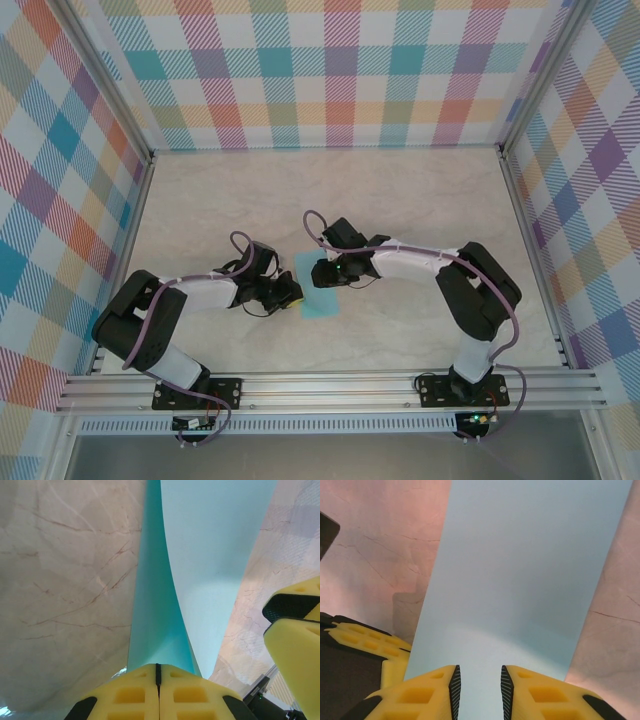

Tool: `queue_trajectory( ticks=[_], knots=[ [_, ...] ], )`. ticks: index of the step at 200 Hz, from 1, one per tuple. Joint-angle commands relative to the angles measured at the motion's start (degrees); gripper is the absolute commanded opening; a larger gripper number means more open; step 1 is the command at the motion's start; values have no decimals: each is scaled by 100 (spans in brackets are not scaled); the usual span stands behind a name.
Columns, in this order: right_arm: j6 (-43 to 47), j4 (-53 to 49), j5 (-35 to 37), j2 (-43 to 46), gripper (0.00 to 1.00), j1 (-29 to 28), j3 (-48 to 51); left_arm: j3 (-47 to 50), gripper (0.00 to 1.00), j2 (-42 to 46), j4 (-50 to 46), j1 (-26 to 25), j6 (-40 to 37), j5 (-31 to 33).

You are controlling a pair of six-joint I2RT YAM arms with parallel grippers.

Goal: Fold a paper plane with a square sheet of paper (pick it up from the middle)
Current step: Fold the triangle a second time at the center of the table.

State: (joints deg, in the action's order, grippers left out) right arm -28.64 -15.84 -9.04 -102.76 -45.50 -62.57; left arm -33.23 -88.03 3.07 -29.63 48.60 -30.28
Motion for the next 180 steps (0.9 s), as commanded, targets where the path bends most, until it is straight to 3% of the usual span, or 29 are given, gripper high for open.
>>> queue_trajectory(
  ticks=[1,74,180],
  knots=[
    [-179,-321,27,-111,29,-30,52,-84,7,-92,-30,-87,-43,40],
    [-452,-458,22,-545,27,65,35,-157,12,65,454,-87,161,-336],
    [-922,308,-1085,-403,28,509,451,-354,28,-402,1310,-87,519,-321]
  ],
)
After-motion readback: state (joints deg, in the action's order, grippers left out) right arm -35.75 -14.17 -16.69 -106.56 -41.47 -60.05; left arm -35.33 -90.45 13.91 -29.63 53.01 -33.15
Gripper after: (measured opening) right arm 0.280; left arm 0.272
